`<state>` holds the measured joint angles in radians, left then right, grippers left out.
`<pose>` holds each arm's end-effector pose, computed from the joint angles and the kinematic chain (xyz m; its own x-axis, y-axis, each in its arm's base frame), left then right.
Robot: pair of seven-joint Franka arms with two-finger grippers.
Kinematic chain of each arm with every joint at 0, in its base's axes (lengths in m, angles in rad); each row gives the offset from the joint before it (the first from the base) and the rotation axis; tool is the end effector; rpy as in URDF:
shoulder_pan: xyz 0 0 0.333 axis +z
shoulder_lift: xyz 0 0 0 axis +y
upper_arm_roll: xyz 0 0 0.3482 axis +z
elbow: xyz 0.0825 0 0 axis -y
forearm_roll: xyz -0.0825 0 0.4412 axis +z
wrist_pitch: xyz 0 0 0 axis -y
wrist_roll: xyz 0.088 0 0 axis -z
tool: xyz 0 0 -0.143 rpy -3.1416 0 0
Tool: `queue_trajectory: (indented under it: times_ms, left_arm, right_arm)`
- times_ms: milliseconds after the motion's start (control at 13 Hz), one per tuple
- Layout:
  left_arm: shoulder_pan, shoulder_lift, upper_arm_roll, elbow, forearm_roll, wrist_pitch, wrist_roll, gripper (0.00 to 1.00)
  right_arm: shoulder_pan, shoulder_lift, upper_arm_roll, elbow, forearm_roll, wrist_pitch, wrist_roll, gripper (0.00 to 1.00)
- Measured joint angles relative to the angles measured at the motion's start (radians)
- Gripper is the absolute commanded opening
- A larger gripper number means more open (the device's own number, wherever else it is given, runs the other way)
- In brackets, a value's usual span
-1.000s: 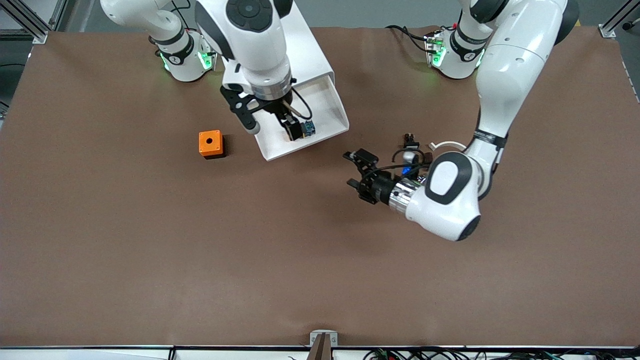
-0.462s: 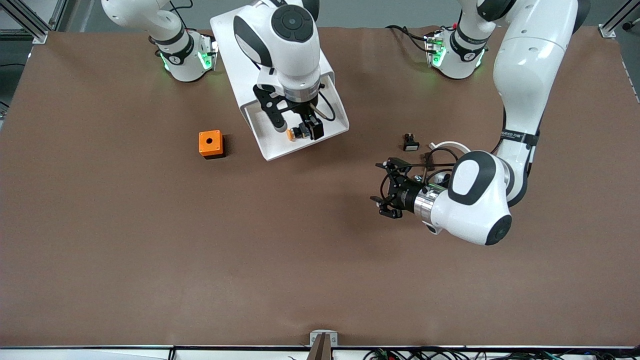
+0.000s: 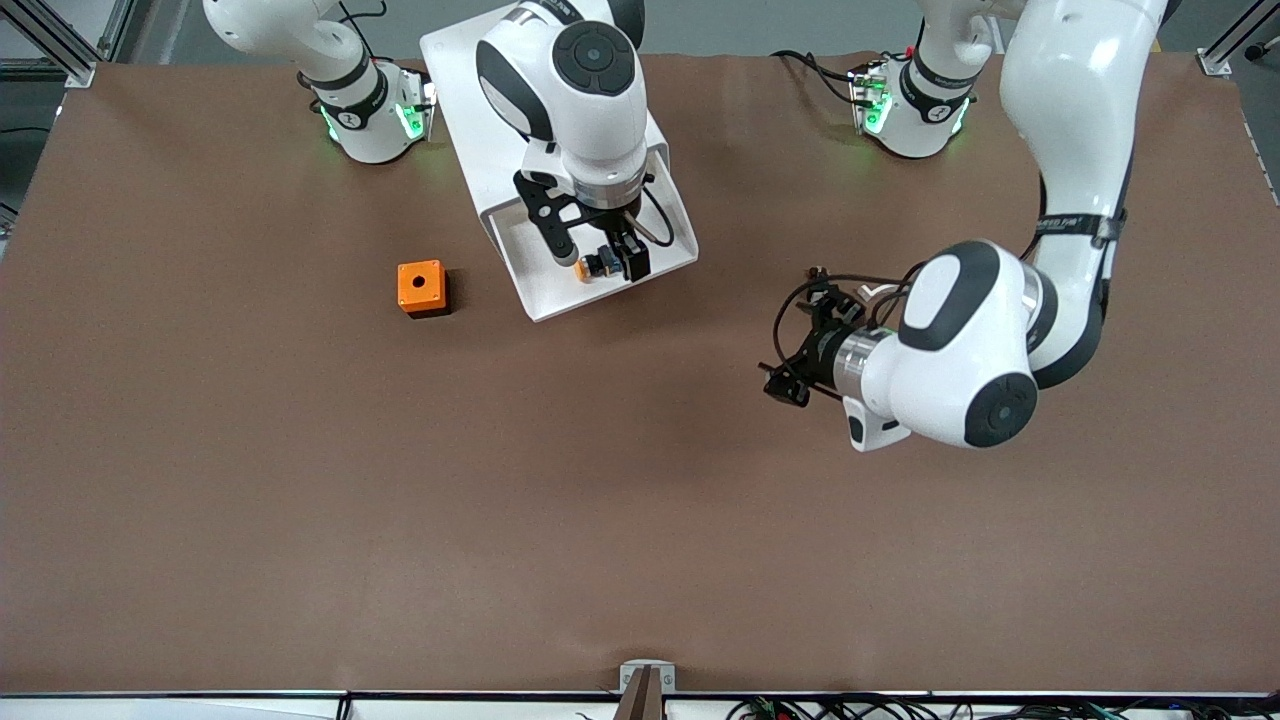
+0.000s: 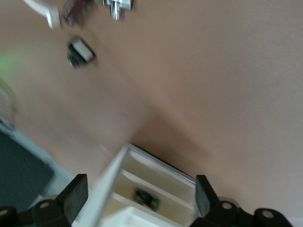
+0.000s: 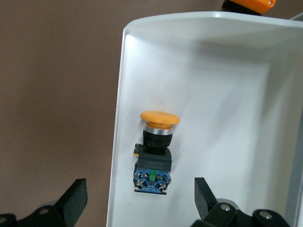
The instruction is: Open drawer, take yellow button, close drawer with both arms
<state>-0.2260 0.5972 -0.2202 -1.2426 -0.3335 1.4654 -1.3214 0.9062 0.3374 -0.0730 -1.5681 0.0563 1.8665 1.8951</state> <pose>0.6644 -0.3343 0.3937 0.4767 0.7220 -0.5015 0.7334 -0.6412 -0.2259 0.4753 0.5399 0.4215 0.4748 -0.8800 -0.0154 -0.8788 -0.4749 0.0455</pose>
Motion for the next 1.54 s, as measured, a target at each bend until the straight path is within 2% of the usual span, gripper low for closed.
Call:
queue_trajectory:
  times_ms: [462,615,769,846,923,1000,1154,1231,1538]
  left_arm:
    - [-0.004,-0.085,-0.031,-0.011,0.182,-0.029,0.416,1.0]
    - [-0.004,-0.107,-0.08,-0.029,0.263,-0.028,0.462,1.0]
    - [-0.005,-0.141,-0.133,-0.076,0.333,0.001,0.486,1.0]
    - [-0.006,-0.167,-0.144,-0.122,0.352,0.043,0.51,1.0]
    - [-0.006,-0.195,-0.145,-0.177,0.359,0.102,0.539,1.0]
    - [-0.001,-0.224,-0.145,-0.24,0.362,0.168,0.569,1.0]
    - [0.011,-0.274,-0.145,-0.353,0.363,0.29,0.609,1.0]
    - [0.014,-0.289,-0.144,-0.391,0.363,0.338,0.617,1.0]
    - [0.013,-0.295,-0.145,-0.448,0.363,0.412,0.622,1.0]
  right_arm:
    - [0.037,0.028,0.0,-0.001,0.001,-0.018,0.003,1.0]
    - [0.038,0.038,0.0,-0.001,0.001,-0.022,0.003,1.0]
    - [0.038,0.046,0.0,-0.001,0.001,-0.022,0.003,0.77]
    - [0.038,0.047,0.0,-0.001,0.001,-0.022,0.003,0.72]
    - [0.038,0.047,0.0,-0.001,0.001,-0.023,0.003,0.63]
    - [0.038,0.047,0.0,-0.001,0.001,-0.023,0.0,0.39]
    - [0.038,0.047,0.0,-0.001,0.001,-0.023,-0.019,0.06]
    - [0.038,0.047,0.0,-0.001,0.001,-0.023,-0.025,0.0]
    - [0.038,0.047,-0.001,0.002,0.0,-0.023,-0.038,0.0]
